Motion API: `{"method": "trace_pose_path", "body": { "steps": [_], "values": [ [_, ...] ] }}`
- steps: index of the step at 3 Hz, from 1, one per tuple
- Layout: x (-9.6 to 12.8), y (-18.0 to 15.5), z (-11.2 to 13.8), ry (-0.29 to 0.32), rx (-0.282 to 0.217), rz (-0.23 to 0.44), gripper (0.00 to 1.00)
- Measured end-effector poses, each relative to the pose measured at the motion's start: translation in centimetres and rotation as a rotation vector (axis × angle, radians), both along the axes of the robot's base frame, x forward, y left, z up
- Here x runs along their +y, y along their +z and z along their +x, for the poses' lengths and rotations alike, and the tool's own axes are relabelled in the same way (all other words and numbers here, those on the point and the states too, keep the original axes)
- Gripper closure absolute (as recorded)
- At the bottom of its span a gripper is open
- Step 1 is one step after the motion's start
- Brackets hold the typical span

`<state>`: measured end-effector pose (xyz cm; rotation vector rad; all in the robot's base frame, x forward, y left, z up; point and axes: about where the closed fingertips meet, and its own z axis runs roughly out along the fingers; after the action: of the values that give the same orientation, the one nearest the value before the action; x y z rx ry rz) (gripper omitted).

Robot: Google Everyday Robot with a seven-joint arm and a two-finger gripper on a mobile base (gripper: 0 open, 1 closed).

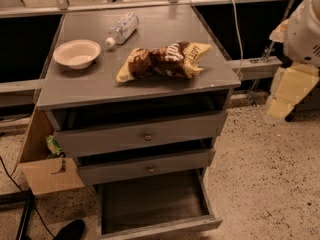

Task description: Place brown chip bag into bottom drawer

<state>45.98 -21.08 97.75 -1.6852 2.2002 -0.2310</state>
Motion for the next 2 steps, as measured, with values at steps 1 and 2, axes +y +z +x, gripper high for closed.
{"method": "trace_pose_path", "body": {
  "steps": [1,2],
  "values": [
    [0.7,-0.2,2.3,-0.012,-0.080,-0.041,0.00],
    [2.4,-0.4,4.8,-0.006,-0.163,-0.099,0.00]
  ]
}}
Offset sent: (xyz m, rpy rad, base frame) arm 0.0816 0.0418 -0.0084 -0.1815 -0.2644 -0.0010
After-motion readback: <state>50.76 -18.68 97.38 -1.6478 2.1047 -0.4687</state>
